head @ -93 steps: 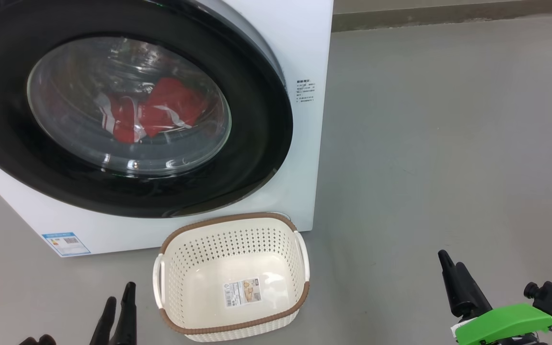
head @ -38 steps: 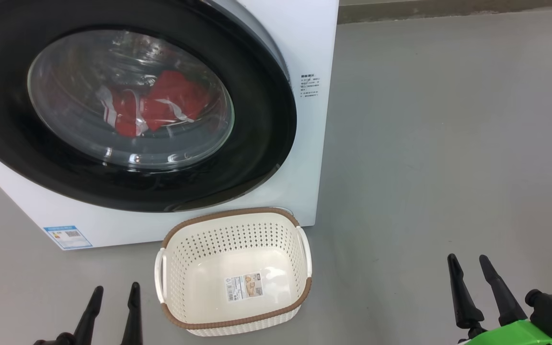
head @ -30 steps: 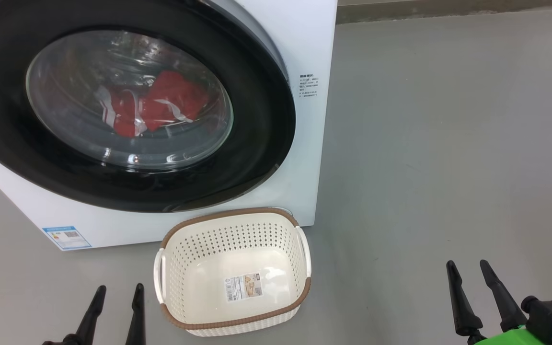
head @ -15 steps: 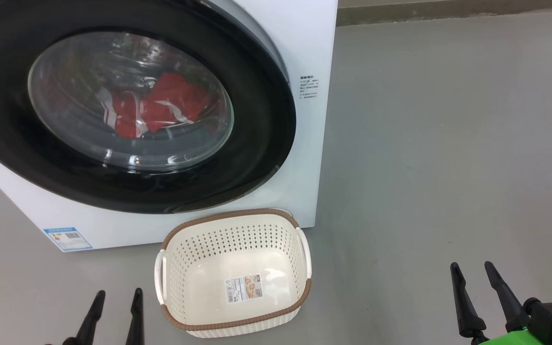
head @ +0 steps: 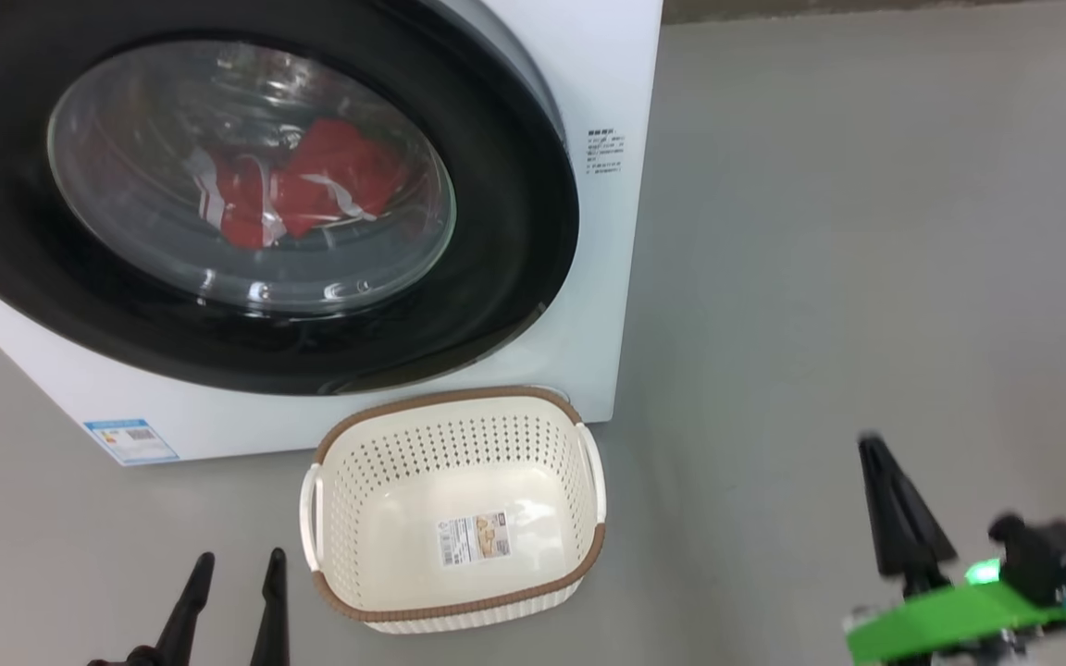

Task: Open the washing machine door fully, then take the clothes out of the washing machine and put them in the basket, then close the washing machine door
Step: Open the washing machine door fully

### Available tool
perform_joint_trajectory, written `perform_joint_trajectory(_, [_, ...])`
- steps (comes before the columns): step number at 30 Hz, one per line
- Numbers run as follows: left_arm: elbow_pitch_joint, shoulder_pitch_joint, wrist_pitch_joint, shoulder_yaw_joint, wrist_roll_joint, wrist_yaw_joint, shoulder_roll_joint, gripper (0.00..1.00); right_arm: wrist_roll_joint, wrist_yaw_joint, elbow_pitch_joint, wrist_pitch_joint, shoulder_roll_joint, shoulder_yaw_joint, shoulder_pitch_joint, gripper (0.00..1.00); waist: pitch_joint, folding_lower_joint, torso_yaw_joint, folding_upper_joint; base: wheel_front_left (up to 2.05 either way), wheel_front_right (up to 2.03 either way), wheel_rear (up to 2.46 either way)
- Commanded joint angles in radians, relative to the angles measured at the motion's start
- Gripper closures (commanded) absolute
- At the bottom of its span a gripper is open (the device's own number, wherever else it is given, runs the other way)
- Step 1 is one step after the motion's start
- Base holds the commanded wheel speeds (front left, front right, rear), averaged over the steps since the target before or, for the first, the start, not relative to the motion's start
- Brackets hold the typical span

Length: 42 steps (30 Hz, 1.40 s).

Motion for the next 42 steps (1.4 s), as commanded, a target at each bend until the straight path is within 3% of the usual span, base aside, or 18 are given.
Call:
perform_joint_trajectory(1, [-0.032,-0.034,-0.012,0.022,-0.008,-0.006,0.012,0.0,0.03,0.0,-0.038,-0.014,-0.014,0.043,-0.087,1.0,0.02,0.0,0.006,-0.0001,0.0,0.0,0.0])
perform_joint_trajectory(8, [-0.044,-0.088,-0.012,-0.016,-0.029,-0.006,0.011,0.0,0.163,0.0,-0.037,-0.014,-0.014,0.111,-0.313,1.0,0.094,0.0,0.033,-0.0001,0.0,0.0,0.0])
perform_joint_trajectory(17, [-0.043,-0.161,-0.012,-0.063,-0.059,-0.006,0.01,0.0,0.244,0.0,0.047,-0.014,-0.027,0.181,-0.567,1.0,0.184,0.0,0.078,-0.0001,0.0,0.0,0.0])
perform_joint_trajectory(24, [-0.041,-0.223,-0.012,-0.084,-0.083,-0.006,0.011,0.0,0.503,0.0,0.131,0.013,-0.102,0.29,-0.759,1.0,0.264,0.0,0.119,-0.0001,0.0,0.0,0.0])
perform_joint_trajectory(34, [-0.034,-0.277,-0.012,-0.093,-0.104,-0.006,0.017,0.0,0.865,0.0,0.113,0.229,-0.23,0.414,-0.943,1.0,0.345,0.0,0.144,-0.0001,0.0,0.0,0.0])
perform_joint_trajectory(42, [-0.03,-0.305,-0.012,-0.109,-0.114,-0.006,0.026,0.0,1.125,0.0,0.099,0.443,-0.289,0.398,-1.043,1.0,0.385,0.0,0.153,-0.0001,0.0,0.0,0.0])
